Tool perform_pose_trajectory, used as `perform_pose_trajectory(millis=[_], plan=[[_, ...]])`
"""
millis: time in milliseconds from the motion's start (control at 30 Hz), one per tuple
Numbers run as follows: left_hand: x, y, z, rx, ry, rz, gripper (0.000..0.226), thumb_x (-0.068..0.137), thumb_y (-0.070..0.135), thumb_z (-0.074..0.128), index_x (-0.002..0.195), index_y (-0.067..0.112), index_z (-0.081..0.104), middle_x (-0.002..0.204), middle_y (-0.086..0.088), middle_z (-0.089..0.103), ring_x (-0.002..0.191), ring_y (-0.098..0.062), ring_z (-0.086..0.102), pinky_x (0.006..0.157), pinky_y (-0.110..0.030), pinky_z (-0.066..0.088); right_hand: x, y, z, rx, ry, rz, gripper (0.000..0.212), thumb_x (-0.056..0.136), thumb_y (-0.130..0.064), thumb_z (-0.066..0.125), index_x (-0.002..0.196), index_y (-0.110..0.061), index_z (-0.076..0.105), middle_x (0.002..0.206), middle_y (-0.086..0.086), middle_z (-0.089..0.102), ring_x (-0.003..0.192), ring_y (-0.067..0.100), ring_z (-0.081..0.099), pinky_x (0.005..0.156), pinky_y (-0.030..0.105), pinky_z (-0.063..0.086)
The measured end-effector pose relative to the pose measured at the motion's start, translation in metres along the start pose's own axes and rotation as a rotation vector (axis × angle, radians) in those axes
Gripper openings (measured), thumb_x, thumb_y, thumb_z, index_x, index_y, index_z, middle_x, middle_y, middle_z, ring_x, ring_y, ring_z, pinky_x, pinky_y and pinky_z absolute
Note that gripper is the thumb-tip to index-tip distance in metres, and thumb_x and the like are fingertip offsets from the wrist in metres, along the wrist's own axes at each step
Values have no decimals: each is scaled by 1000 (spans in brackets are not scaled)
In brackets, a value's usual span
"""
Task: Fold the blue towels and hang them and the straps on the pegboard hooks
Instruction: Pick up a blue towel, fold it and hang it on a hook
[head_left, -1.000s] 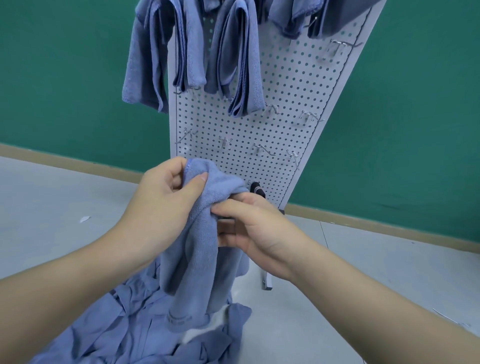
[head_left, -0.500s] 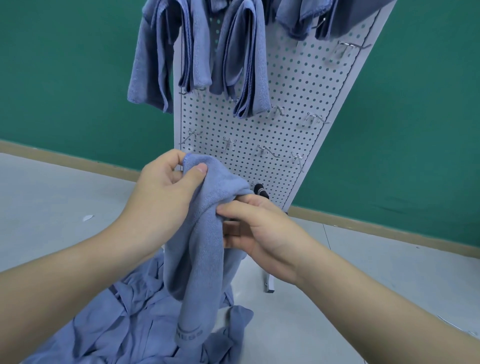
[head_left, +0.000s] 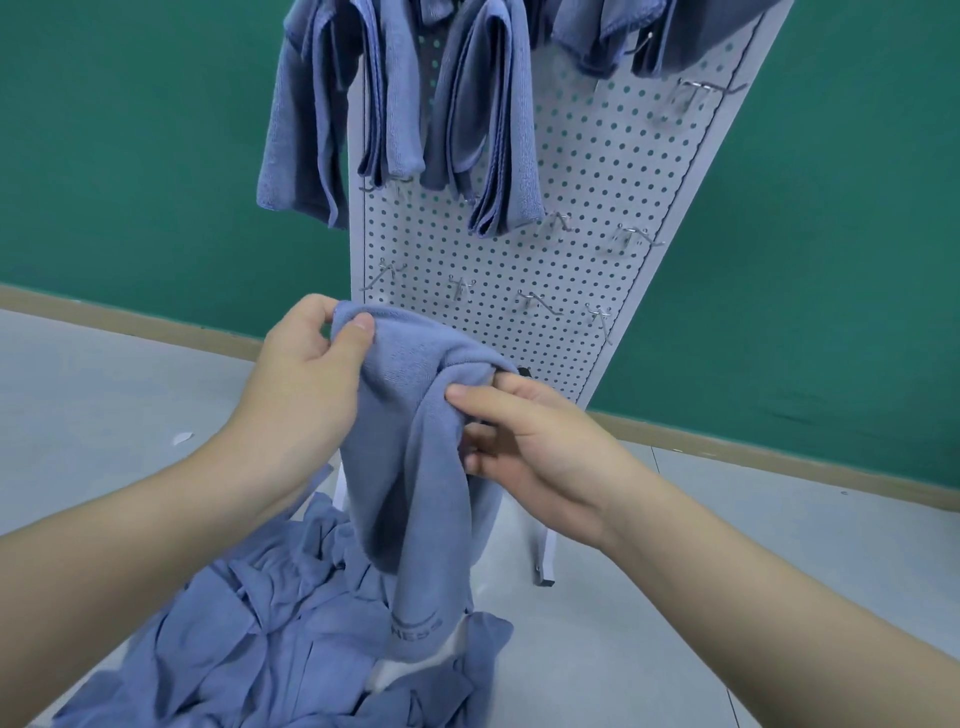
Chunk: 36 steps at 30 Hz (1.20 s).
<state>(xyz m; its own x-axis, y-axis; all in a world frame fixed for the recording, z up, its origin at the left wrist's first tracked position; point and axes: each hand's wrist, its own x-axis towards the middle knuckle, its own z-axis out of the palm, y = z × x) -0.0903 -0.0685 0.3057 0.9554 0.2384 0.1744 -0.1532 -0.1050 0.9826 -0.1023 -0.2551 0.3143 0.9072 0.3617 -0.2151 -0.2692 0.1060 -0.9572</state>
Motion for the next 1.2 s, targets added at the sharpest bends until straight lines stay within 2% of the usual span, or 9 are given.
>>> perform_pose_trajectory(millis=[33,133,200,333,467,633,767,1033,1200], plan=[[2,-1,-2,-19,4,-5,20,107,28,51,96,15,61,108,-26,69,87,-22,62,88,-49,52,0,-1,-1,-13,8,-4,2,99,-13,64,101,-12,64,94,10,64,72,16,55,72,29,43],[7,-2,-9,-46,-16,12,27,104,30,53,95,12,71,104,-20,74,89,-21,64,87,-46,51,0,-2,-7,-63,42,-29,25,97,-20,68,73,-24,63,72,-4,60,65,10,46,69,27,36],[8,-2,-11,-63,-28,21,31,101,33,56,95,8,73,100,-21,74,87,-20,61,83,-43,45,0,-3,-9,-99,57,-38,29,97,-25,69,69,-26,60,66,-11,58,65,8,45,69,25,35],[8,-2,-15,-91,-56,41,54,92,50,59,99,-4,66,88,-13,63,84,-20,51,80,-42,38,-3,-6,-11,-116,93,-40,13,95,-29,70,96,-18,63,86,-7,72,73,5,63,79,25,43],[9,-3,-16,-66,-57,74,68,87,59,57,100,-7,58,89,-7,57,82,-22,47,78,-43,37,-6,-9,-15,-59,108,-42,23,95,-30,71,112,-16,63,101,2,74,88,14,66,82,25,48],[6,-1,-14,-75,-14,83,72,85,60,57,100,-11,53,90,-8,56,81,-22,46,77,-43,38,-11,-10,-18,20,142,-47,13,97,-29,68,94,-18,62,100,7,71,92,21,64,93,34,48],[5,2,-13,-105,2,101,69,86,59,57,96,-9,51,89,-5,51,81,-23,41,78,-44,35,-14,-9,-18,22,176,-78,26,104,-28,60,82,-18,70,97,6,74,93,22,67,100,37,52],[-3,8,-10,-151,10,139,66,89,57,57,91,-9,45,87,-6,46,79,-25,36,76,-44,31,-24,-10,-15,-140,373,-132,32,106,-26,57,96,1,72,88,8,71,79,21,63,80,31,54],[-1,18,-17,-219,81,158,53,99,43,54,97,-9,50,90,-6,47,82,-24,39,78,-43,32,-22,-21,-27,60,522,-145,27,108,-15,50,111,5,67,97,13,75,88,25,68,95,36,58]])
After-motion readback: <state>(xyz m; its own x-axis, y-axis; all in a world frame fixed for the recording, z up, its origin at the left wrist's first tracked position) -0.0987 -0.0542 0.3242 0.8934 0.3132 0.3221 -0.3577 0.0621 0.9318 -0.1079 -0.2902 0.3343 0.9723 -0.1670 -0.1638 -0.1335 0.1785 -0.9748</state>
